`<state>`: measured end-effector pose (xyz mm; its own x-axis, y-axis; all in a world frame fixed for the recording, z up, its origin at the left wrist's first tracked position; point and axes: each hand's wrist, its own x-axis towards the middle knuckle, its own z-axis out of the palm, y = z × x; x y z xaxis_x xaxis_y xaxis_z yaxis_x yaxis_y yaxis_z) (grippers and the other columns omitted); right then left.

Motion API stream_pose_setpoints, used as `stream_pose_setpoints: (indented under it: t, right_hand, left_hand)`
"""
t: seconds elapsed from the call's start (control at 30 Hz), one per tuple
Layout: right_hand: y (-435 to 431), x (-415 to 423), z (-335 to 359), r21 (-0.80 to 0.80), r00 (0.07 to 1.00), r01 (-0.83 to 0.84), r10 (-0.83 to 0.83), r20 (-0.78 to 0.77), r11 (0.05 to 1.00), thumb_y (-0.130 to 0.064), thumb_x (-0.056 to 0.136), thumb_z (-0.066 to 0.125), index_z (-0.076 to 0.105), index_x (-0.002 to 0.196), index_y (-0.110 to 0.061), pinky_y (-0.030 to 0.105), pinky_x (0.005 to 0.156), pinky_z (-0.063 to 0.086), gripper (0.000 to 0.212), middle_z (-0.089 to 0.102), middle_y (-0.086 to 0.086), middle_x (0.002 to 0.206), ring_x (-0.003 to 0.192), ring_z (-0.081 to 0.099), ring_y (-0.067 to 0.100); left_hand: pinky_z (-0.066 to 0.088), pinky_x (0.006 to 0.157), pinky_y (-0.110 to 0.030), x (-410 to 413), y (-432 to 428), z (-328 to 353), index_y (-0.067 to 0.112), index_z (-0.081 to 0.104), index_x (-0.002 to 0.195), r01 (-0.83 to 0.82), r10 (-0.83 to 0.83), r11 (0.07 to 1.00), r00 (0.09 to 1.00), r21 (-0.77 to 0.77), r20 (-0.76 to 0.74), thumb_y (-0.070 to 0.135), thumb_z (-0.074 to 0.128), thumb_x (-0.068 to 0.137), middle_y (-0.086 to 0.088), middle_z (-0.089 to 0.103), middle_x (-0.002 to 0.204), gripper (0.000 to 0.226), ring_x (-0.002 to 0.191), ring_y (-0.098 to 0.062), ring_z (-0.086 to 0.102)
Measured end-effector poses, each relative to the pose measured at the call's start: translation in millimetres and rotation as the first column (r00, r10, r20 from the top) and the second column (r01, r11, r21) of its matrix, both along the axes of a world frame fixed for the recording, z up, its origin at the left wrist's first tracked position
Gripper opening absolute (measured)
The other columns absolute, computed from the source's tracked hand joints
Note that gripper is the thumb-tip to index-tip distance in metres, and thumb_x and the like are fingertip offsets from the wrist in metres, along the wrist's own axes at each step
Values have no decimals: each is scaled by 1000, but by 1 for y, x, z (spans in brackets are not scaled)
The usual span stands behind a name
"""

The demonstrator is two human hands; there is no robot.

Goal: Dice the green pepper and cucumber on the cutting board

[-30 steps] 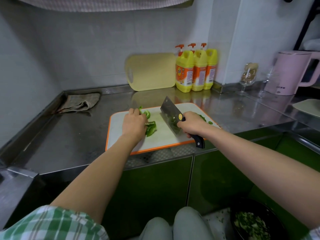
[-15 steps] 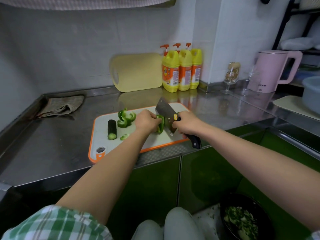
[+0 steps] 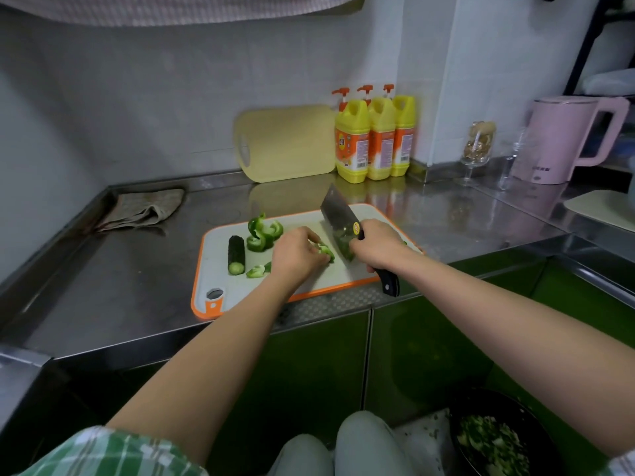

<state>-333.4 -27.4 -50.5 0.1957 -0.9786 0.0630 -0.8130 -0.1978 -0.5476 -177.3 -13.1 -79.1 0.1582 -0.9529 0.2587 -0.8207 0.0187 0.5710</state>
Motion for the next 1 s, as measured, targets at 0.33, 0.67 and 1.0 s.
stream_pose_setpoints:
  t: [0.33, 0.67, 1.0]
  right_hand:
    - [14, 1, 14, 71, 983, -86, 97, -159, 994, -13, 88, 47, 51, 81, -8, 24, 48, 43, 9, 62, 13, 64, 53, 62, 27]
    - [24, 4, 28, 93, 952, -92, 115, -285, 991, -12, 88, 46, 56, 87, -4, 30, 50, 52, 13, 68, 20, 75, 55, 65, 30]
    - [37, 16, 27, 81, 941, -32, 57, -333, 996, -7, 88, 49, 55, 81, -5, 24, 48, 40, 9, 58, 9, 54, 52, 57, 21]
  left_hand:
    - [50, 84, -35, -1, 1, -9, 13, 69, 101, -9, 15, 996, 998, -89, 64, 34, 80, 76, -6, 71, 98, 35, 95, -24, 64]
    - [51, 83, -36, 4, 4, -10, 11, 72, 98, 21, -17, 996, 999, -92, 37, 31, 80, 76, -7, 72, 96, 31, 91, -24, 65]
    - [52, 81, -36, 6, 3, -12, 10, 73, 92, 33, -29, 993, 999, -117, 35, 32, 81, 75, -7, 73, 90, 29, 86, -23, 65]
